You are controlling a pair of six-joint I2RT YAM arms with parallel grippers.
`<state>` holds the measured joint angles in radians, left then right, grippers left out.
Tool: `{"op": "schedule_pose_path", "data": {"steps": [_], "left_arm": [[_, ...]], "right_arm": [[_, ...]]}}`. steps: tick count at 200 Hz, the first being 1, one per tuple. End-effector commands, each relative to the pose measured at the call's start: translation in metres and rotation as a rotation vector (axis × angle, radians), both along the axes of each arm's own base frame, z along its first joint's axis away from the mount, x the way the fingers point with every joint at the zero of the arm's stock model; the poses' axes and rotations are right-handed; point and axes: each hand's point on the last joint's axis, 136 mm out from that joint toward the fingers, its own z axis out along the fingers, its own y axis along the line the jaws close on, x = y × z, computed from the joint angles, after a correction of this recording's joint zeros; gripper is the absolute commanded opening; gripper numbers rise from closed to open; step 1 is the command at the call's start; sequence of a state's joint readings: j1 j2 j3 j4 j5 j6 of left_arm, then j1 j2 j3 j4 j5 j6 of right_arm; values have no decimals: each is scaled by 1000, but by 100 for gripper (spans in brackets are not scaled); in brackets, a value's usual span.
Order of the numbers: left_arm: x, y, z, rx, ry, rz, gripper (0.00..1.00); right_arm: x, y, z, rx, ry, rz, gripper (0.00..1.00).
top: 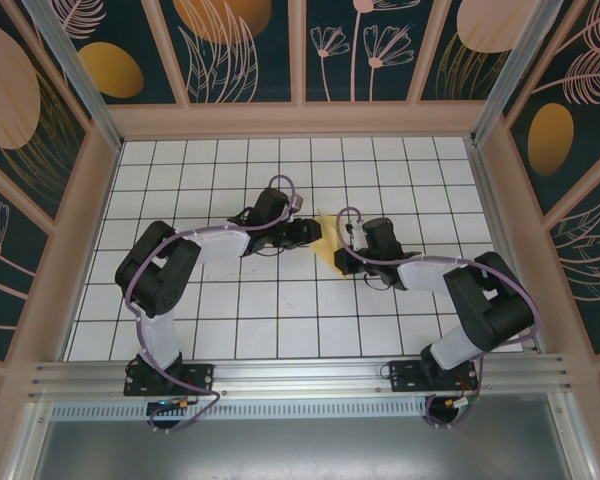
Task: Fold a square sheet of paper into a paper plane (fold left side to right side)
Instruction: Fourth fold the wing at the center of the table.
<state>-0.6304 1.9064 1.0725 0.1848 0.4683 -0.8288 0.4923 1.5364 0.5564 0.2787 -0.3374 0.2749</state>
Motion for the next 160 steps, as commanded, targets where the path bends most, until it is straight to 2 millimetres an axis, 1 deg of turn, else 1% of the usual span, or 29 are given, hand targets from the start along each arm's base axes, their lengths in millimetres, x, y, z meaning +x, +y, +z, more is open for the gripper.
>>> {"op": "schedule_pose_path", "data": {"steps": [1,44,63,95,160], "left_arm": [[5,-18,4,-42,-8,-26,49],[5,-32,-2,-46,4,-49,50],[6,-35,-5,-45,8,-51,50],[6,-36,-16,-31,29,-48,50],[10,-42,-26,-20,44,-46,50]], "right_arm": [[7,9,11,74,-3,24,14],[7,7,7,104,26,27,14],[8,6,7,127,38,28,13],[10,4,8,166,56,17,13],[11,1,5,192,83,16,13]]}}
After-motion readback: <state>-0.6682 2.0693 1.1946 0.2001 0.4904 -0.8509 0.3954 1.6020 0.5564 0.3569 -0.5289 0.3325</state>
